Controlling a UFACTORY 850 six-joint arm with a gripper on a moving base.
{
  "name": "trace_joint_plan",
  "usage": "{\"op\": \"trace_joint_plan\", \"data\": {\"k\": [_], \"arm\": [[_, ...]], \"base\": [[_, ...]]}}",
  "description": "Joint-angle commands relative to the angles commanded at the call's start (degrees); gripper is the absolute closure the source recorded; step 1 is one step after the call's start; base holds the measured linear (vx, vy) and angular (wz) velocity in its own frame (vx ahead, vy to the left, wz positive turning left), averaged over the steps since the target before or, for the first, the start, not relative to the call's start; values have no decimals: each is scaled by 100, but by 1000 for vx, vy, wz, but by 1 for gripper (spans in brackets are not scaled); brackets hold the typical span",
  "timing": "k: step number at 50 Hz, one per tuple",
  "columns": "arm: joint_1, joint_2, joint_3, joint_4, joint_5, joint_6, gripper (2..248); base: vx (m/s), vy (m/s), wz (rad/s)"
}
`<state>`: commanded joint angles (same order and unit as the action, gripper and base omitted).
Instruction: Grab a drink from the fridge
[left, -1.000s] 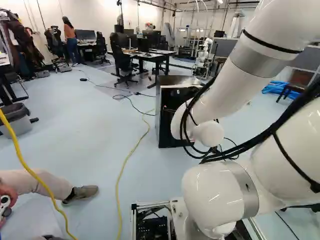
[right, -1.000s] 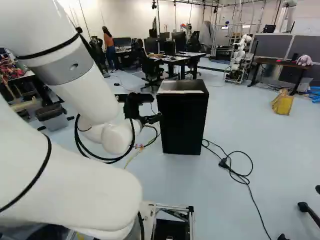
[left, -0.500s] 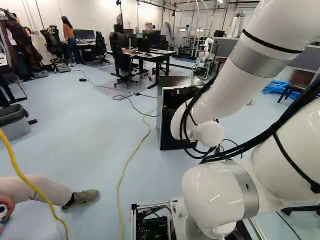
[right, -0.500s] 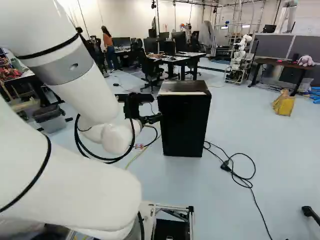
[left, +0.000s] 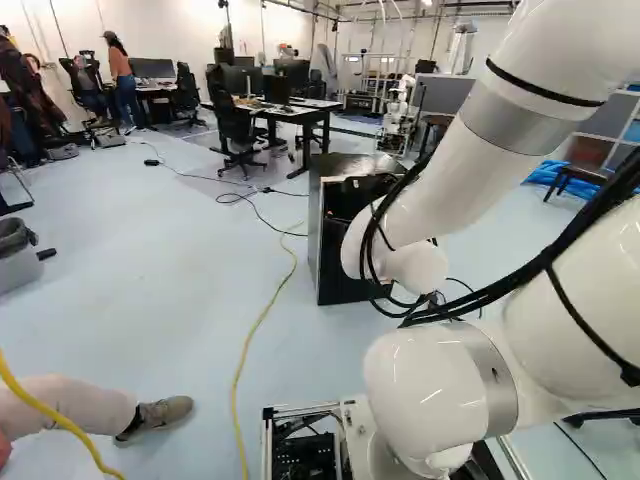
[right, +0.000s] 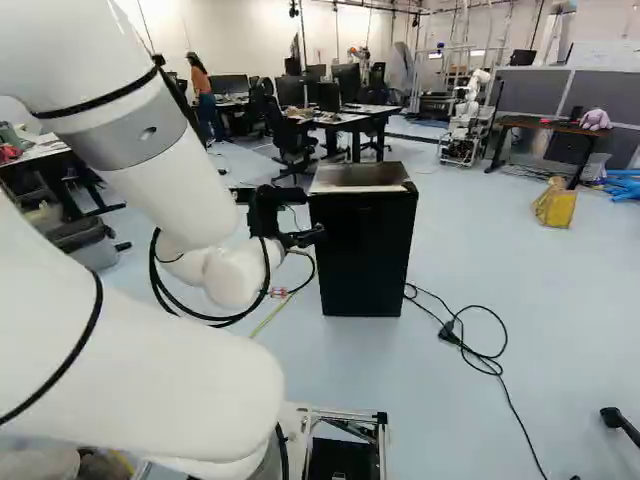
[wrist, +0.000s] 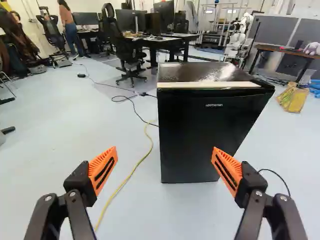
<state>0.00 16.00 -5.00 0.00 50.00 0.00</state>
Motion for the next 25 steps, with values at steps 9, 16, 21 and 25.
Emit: {"op": "trace_joint_plan", "data": {"k": [9, 16, 21, 25], "arm": [[0, 0, 0, 0, 0, 0, 3], [0, 0, 0, 0, 0, 0, 3], [0, 0, 0, 0, 0, 0, 3], [0, 0, 0, 0, 0, 0, 3]], "base": [[54, 16, -68], [40, 22, -13], [44, 25, -9], [47, 29, -10]]}}
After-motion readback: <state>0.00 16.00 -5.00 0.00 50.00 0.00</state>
